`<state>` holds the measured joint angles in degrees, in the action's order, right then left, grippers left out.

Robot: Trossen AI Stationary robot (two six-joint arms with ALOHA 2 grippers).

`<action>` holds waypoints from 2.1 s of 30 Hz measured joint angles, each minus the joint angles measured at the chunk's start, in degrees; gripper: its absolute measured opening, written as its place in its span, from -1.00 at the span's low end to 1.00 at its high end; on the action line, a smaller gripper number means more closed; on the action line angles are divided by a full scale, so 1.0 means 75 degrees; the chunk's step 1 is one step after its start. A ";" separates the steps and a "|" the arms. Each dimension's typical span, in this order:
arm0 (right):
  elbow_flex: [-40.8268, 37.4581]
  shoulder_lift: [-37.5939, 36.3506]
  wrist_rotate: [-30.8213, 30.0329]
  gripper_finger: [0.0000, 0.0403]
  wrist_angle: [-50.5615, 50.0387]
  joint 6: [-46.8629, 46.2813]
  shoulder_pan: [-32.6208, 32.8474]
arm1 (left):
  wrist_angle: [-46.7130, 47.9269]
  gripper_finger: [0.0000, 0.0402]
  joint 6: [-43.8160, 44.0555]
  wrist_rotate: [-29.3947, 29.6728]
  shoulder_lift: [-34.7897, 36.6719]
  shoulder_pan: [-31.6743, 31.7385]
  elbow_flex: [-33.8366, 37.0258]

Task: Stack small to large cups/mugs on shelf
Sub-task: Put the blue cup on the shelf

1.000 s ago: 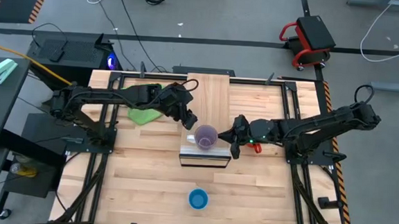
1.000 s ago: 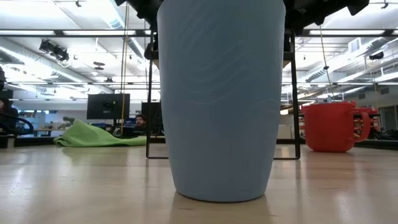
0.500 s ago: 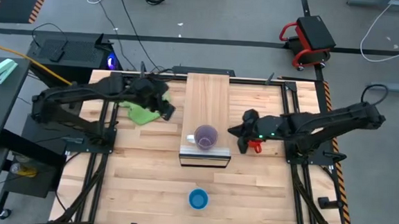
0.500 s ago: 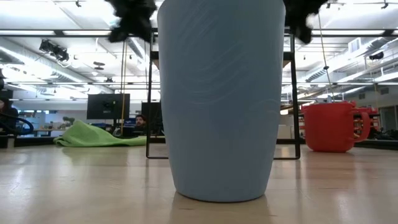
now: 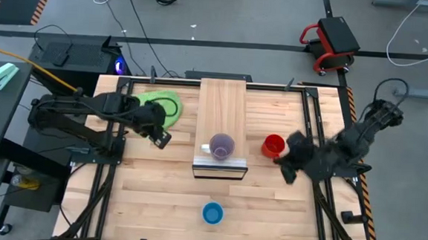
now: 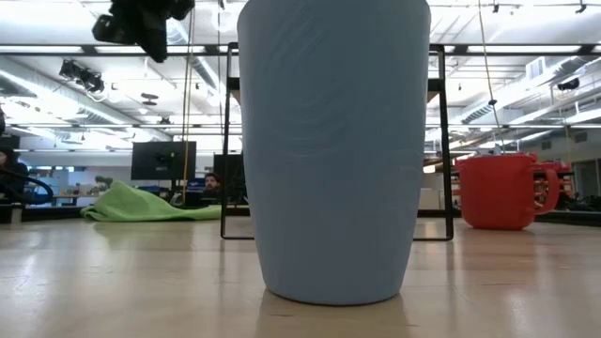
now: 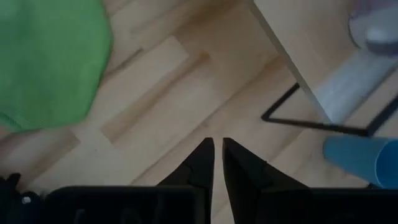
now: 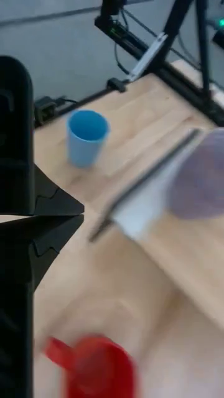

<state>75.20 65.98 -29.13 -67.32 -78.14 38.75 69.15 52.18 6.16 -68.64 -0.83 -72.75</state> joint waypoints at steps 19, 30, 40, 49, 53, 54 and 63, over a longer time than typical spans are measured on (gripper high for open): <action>0.0802 0.4046 0.0406 -0.98 0.1507 -0.3511 0.1314 | -0.0006 -0.83 0.2659 0.1628 -0.0477 -0.3648 0.0000; 0.0869 0.4200 0.0434 -0.95 0.2236 -0.1853 0.1282 | -0.0406 -0.84 0.5125 0.2268 -0.2005 -0.4853 0.0000; 0.0871 0.4786 0.0398 -0.76 0.3922 -0.1037 0.0463 | -0.1869 -0.84 0.5501 0.2334 -0.2758 -0.5448 0.0000; 0.0862 0.5318 0.0564 -0.55 0.4562 -0.2147 -0.0029 | -0.3003 -0.85 0.4734 0.2412 -0.3525 -0.5854 0.0000; 0.0862 0.5318 0.0561 -0.55 0.4539 -0.2525 -0.0051 | -0.3703 -0.80 0.4427 0.2406 -0.3832 -0.5929 0.0000; 0.0862 0.5318 0.0567 -0.55 0.4499 -0.2580 -0.0050 | -0.4077 -0.79 0.4246 0.2404 -0.3919 -0.5929 0.0000; 0.0862 0.5318 0.0789 -0.55 0.4210 -0.2603 -0.0076 | -0.5898 -0.70 0.3352 0.2432 -0.4501 -0.5551 0.0000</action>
<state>81.67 105.86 -23.22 -35.74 -97.66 38.17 24.92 77.32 24.40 -102.40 -42.46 -72.75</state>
